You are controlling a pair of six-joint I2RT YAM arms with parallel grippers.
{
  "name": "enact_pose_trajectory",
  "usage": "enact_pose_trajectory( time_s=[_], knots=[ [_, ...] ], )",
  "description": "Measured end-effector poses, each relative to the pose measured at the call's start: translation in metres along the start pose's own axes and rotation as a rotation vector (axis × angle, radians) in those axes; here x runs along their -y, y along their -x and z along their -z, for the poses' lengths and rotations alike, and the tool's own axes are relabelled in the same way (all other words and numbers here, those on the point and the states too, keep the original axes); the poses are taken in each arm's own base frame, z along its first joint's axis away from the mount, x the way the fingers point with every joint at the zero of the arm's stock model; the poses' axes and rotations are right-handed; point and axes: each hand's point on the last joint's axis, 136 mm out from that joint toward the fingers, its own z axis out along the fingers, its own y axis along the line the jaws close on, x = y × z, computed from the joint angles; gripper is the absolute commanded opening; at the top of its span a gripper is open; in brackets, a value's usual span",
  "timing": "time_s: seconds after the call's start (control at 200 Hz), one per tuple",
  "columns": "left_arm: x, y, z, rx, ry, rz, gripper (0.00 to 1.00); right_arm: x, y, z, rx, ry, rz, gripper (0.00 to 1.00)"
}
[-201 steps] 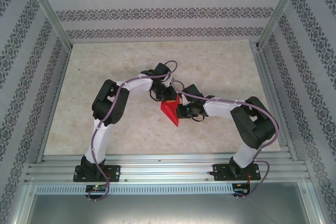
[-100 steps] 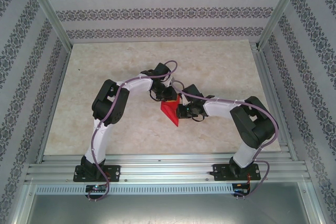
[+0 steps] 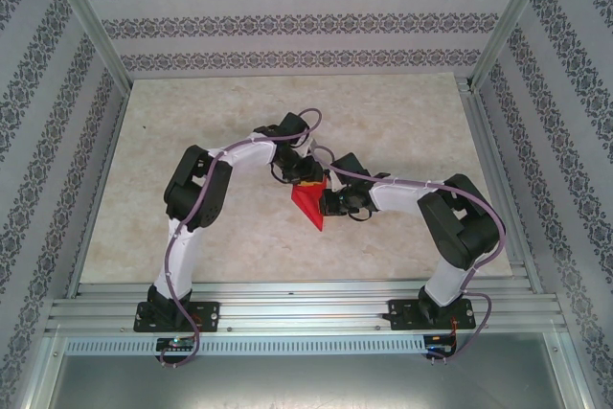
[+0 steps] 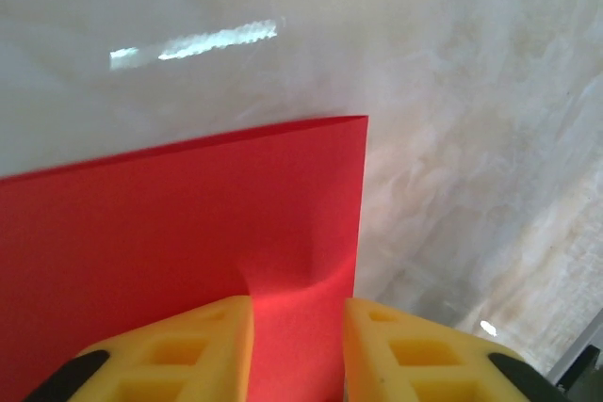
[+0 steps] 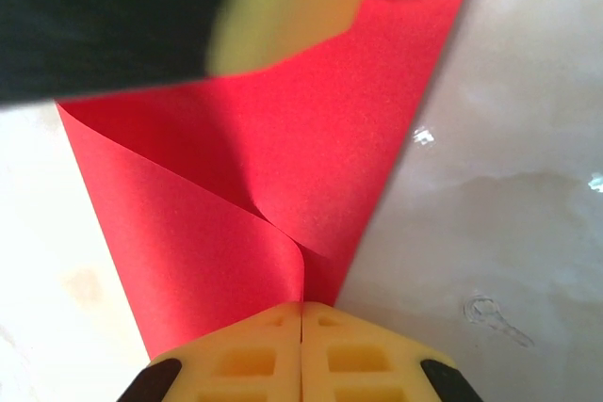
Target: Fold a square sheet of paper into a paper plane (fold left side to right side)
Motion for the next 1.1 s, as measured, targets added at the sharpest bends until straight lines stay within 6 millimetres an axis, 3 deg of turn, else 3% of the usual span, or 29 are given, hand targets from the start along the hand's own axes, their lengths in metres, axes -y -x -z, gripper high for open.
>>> enact_pose_trajectory(
  time_s=[0.145, 0.24, 0.37, 0.445, 0.669, 0.874, 1.099],
  knots=[
    [0.003, 0.011, 0.038, 0.052, -0.011, 0.008, 0.4, -0.001, 0.0, -0.001, 0.001, 0.005, 0.001, 0.07],
    [0.011, 0.021, 0.073, 0.122, -0.03, -0.002, 0.35, -0.001, 0.001, -0.001, 0.002, 0.005, 0.001, 0.07],
    [0.017, 0.012, 0.098, 0.166, -0.063, -0.002, 0.29, -0.001, 0.001, -0.001, 0.003, 0.006, 0.002, 0.07],
    [0.017, -0.002, 0.092, 0.144, -0.088, 0.017, 0.28, -0.001, 0.001, -0.001, 0.003, 0.006, 0.002, 0.07],
    [0.012, -0.042, 0.048, 0.029, -0.088, 0.083, 0.26, -0.002, 0.003, -0.002, 0.002, 0.01, 0.002, 0.07],
    [0.019, -0.048, 0.034, 0.019, -0.098, 0.095, 0.25, -0.002, 0.003, -0.002, 0.002, 0.01, 0.002, 0.07],
    [0.006, -0.052, 0.014, 0.0, -0.053, 0.116, 0.24, -0.003, 0.003, -0.002, 0.002, 0.01, 0.003, 0.07]
  ],
)
